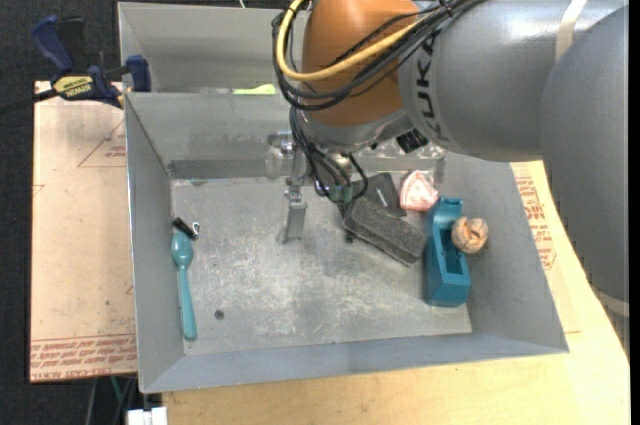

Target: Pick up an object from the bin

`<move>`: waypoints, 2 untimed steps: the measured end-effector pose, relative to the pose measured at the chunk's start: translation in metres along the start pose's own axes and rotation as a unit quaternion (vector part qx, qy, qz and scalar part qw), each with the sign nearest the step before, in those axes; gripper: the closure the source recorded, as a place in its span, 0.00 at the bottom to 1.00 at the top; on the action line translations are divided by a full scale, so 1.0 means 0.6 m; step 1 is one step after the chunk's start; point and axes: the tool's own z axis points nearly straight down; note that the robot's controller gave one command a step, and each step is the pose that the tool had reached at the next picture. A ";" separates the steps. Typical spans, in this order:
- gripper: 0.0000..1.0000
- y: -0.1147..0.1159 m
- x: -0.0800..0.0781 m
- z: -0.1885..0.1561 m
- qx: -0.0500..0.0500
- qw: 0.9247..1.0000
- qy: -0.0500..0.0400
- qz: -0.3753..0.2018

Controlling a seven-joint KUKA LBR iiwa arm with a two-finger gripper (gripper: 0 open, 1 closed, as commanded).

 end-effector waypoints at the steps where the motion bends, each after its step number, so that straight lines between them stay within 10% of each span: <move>1: 0.00 -0.001 -0.002 -0.008 -0.001 1.000 -0.003 0.002; 2: 0.00 -0.032 0.014 -0.047 -0.001 0.998 -0.001 -0.067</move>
Offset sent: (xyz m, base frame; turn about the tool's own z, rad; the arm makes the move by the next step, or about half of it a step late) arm -0.0132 -0.0356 0.0479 -0.2214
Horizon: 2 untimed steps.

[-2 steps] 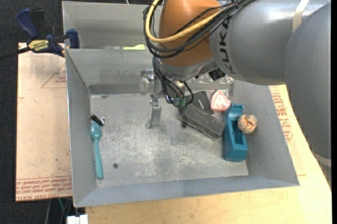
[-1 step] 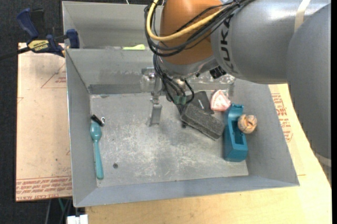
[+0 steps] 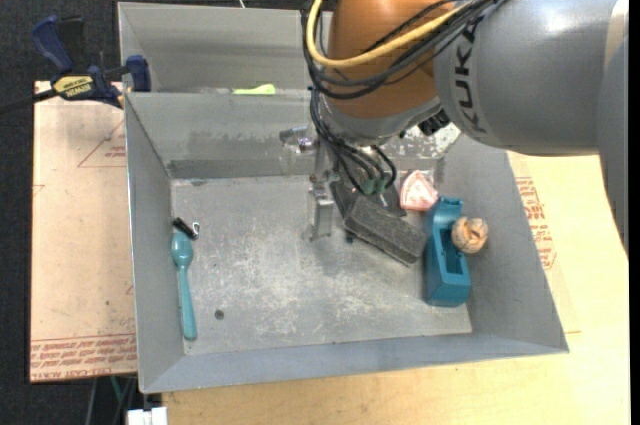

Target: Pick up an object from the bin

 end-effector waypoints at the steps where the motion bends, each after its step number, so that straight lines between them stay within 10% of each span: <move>1: 0.00 -0.027 -0.009 -0.032 0.000 0.998 -0.005 -0.064; 2: 0.00 -0.036 -0.004 -0.080 0.000 0.991 -0.001 -0.133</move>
Offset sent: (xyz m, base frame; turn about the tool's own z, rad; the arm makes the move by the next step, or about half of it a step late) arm 0.0070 -0.0313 0.0857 -0.3995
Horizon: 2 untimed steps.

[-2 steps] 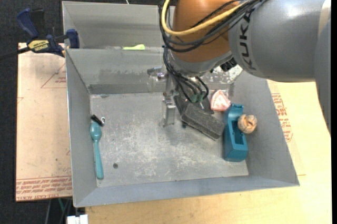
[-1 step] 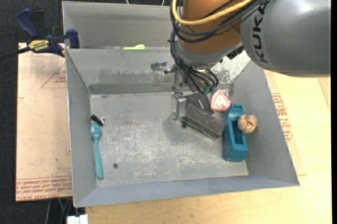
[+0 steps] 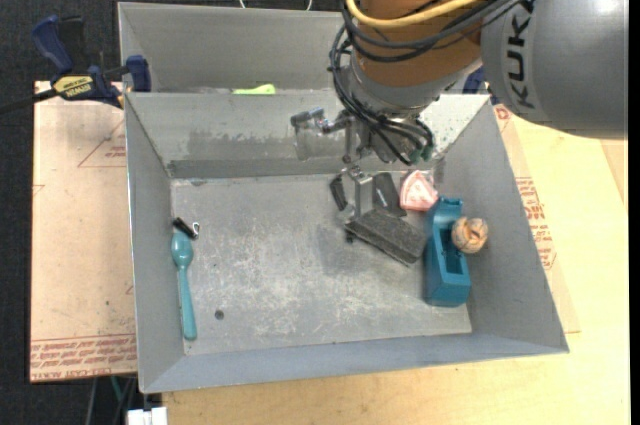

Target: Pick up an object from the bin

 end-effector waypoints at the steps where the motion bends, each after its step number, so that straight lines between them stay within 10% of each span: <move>1: 0.00 -0.020 0.016 -0.014 0.002 1.000 -0.007 -0.010; 2: 0.00 -0.046 0.026 0.031 0.000 0.992 -0.004 0.130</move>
Offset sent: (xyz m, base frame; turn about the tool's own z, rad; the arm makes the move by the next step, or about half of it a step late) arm 0.0007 -0.0803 -0.0862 -0.4939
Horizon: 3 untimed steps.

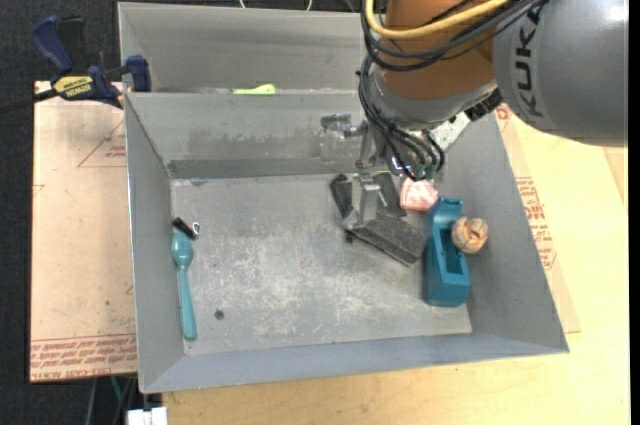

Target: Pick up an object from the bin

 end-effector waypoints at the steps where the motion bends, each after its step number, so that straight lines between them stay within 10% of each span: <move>1: 0.00 -0.046 0.017 0.091 0.000 0.996 -0.002 -0.089; 3: 0.00 -0.190 -0.005 0.216 -0.001 0.997 -0.004 0.075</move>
Offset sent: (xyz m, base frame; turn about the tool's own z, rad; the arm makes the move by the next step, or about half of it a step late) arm -0.0064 -0.0876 -0.0697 0.0198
